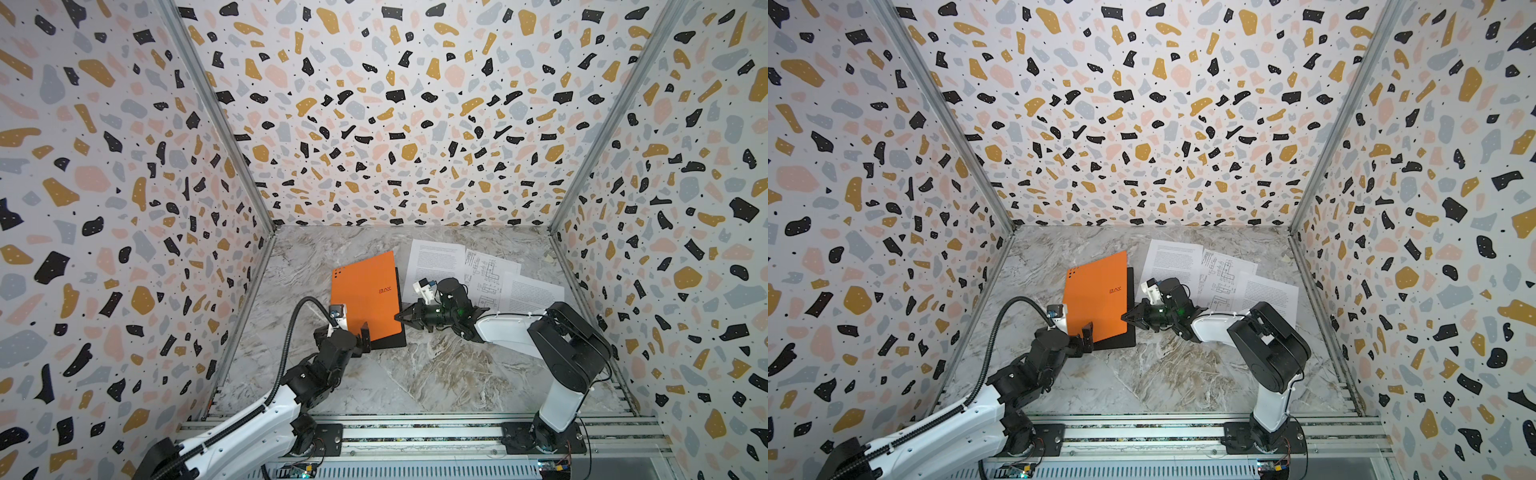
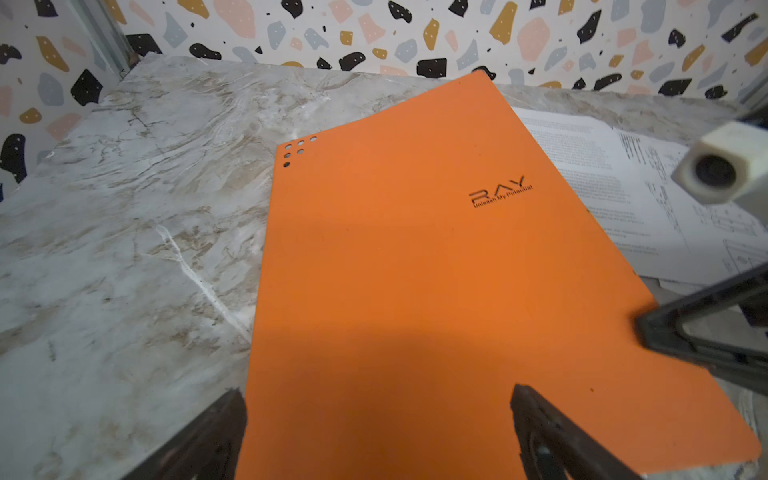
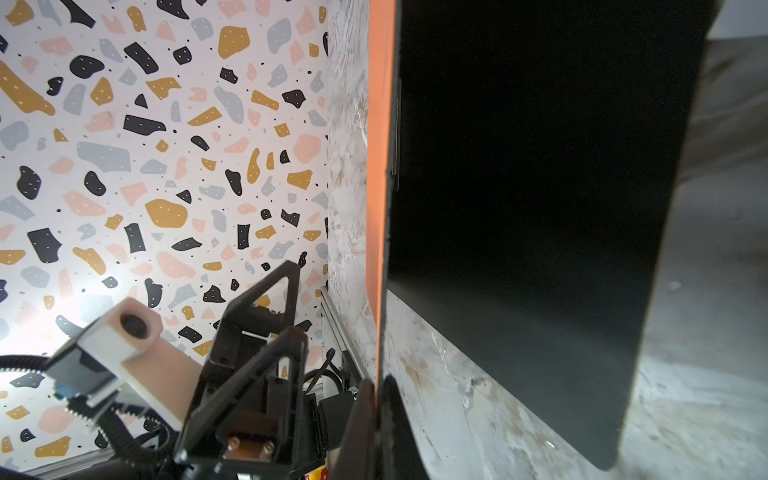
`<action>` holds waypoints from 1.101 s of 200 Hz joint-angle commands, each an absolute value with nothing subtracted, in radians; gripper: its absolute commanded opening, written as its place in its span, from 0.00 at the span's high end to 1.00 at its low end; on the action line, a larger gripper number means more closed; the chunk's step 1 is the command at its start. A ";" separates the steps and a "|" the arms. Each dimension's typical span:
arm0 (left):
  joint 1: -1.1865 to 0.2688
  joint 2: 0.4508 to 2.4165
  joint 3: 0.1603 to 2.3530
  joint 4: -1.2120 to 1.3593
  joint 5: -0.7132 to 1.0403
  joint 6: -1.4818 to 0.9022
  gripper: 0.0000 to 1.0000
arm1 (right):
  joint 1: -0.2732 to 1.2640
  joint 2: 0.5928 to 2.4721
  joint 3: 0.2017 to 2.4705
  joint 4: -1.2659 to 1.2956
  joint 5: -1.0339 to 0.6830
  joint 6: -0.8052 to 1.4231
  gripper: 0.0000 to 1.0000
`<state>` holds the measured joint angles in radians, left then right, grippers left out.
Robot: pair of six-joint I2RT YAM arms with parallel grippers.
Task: Put the files into the folder
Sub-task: 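Slide the left gripper under the orange front cover near the robot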
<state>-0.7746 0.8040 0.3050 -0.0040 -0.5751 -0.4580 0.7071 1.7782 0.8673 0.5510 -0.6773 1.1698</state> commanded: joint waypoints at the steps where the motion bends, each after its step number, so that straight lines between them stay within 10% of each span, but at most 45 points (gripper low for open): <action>1: -0.879 0.837 0.328 -0.005 -0.779 -0.460 0.00 | 0.689 1.768 0.908 0.549 -0.694 1.152 1.00; 104: -1.271 1.030 0.362 -0.043 -1.045 -0.536 0.05 | 0.674 1.798 0.964 0.542 -0.716 1.170 1.00; 220: -1.307 1.240 0.439 -0.010 -1.118 -0.500 0.10 | 0.660 1.764 0.944 0.596 -0.782 1.230 1.00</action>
